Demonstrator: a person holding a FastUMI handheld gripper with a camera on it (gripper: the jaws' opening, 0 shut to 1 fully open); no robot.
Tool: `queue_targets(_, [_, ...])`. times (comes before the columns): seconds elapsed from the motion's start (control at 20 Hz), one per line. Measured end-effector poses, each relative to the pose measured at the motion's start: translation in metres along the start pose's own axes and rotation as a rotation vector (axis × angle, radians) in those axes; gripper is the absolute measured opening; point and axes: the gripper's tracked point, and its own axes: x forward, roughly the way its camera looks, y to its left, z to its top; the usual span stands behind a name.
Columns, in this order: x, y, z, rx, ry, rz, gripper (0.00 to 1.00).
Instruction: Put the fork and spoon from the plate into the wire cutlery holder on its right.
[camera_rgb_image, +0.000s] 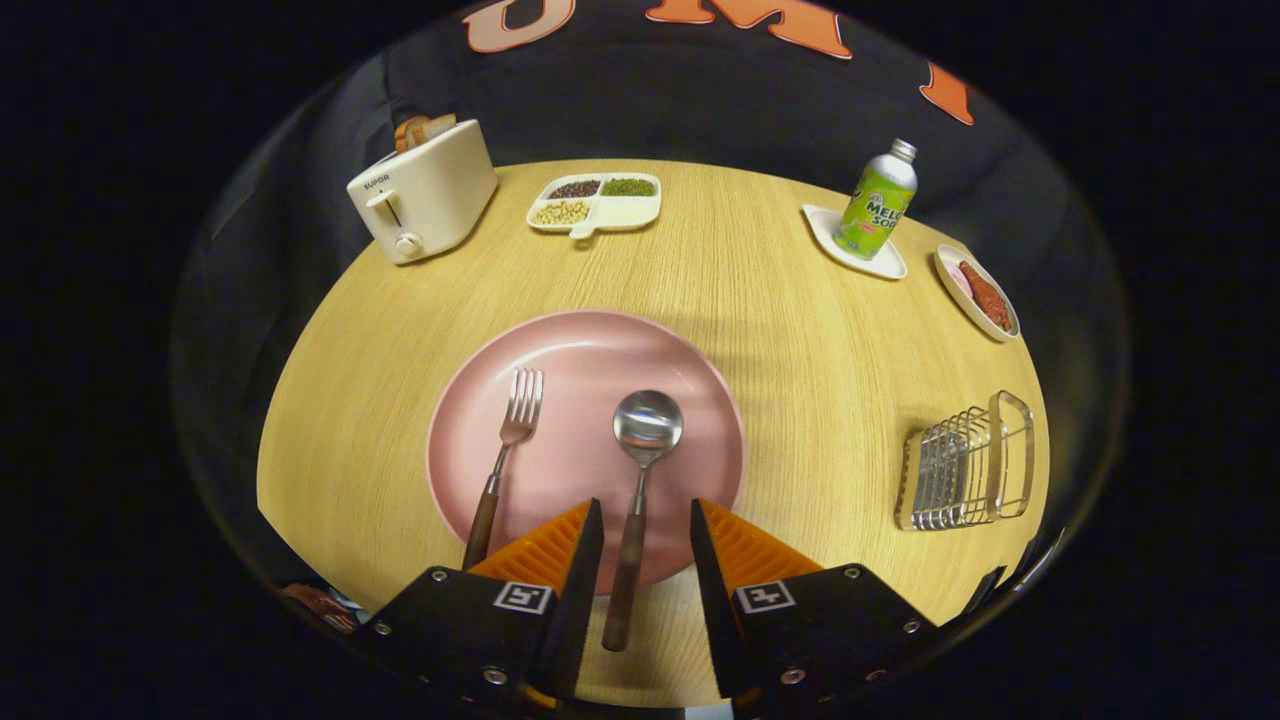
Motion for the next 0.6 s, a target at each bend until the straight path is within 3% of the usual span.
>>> queue_targets(0.35, [0.027, 0.007, -0.013, 0.002, 0.087, -0.018, 0.19])
queue_targets(0.6, [0.029, 0.01, -0.009, 0.002, 0.085, -0.018, 0.1])
